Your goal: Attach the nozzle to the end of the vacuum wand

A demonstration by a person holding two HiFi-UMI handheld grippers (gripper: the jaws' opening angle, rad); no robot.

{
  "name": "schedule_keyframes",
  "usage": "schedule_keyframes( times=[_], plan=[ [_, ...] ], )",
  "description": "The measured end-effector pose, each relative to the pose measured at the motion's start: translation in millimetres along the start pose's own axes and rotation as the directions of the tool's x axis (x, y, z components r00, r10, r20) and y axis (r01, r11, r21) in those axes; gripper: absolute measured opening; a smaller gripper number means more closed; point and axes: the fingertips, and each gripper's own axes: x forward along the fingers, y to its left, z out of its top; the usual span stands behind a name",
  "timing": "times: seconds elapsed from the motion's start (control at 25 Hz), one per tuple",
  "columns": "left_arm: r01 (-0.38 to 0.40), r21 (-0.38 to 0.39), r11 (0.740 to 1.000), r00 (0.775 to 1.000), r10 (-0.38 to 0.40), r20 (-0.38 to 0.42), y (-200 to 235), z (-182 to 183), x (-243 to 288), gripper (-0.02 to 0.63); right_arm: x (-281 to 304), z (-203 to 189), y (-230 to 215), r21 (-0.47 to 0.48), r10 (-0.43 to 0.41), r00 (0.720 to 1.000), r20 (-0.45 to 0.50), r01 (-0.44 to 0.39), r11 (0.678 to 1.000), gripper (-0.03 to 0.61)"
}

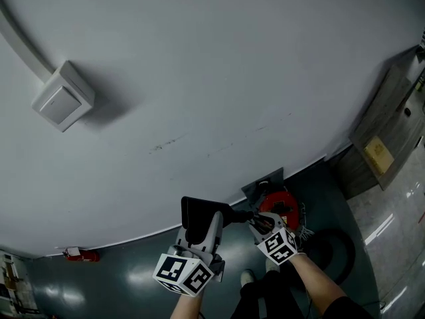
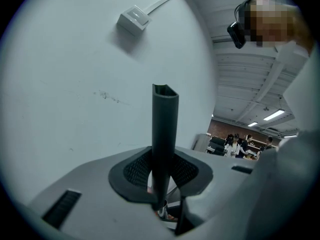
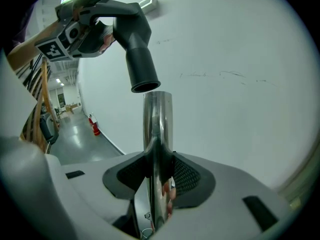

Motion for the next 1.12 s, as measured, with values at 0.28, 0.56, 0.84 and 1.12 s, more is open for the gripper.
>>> schedule_keyframes(
  times=[0.28, 0.56, 0.84, 1.12],
  plan=[
    [0.077, -0.006, 0.997, 0.996, -0.077, -0.040, -26.1, -4.0, 14.3, 0.086, -15.2, -2.6, -2.5, 0.010, -0.023, 1.000, 0.015, 0.022, 1.000, 0.153],
    [0.105, 0.006, 0.994, 0.993, -0.105, -0.052, -34.9, -9.0, 21.7, 0.086, -23.4, -2.7, -5.6, 0.012, -0.039, 0.999, 0.033, 0.039, 0.999, 0.153],
    [0.134, -0.032, 0.990, 0.987, -0.136, -0.089, -28.8, -8.4, 30.8, 0.084, -25.1, -3.1, -6.9, -0.009, -0.040, 0.999, 0.033, 0.040, 0.999, 0.152],
    [0.175, -0.024, 0.984, 0.976, -0.177, -0.126, -31.5, -5.4, 40.4, 0.084, -23.5, -4.0, -6.2, -0.025, -0.038, 0.999, 0.026, 0.039, 0.999, 0.150]
  ],
)
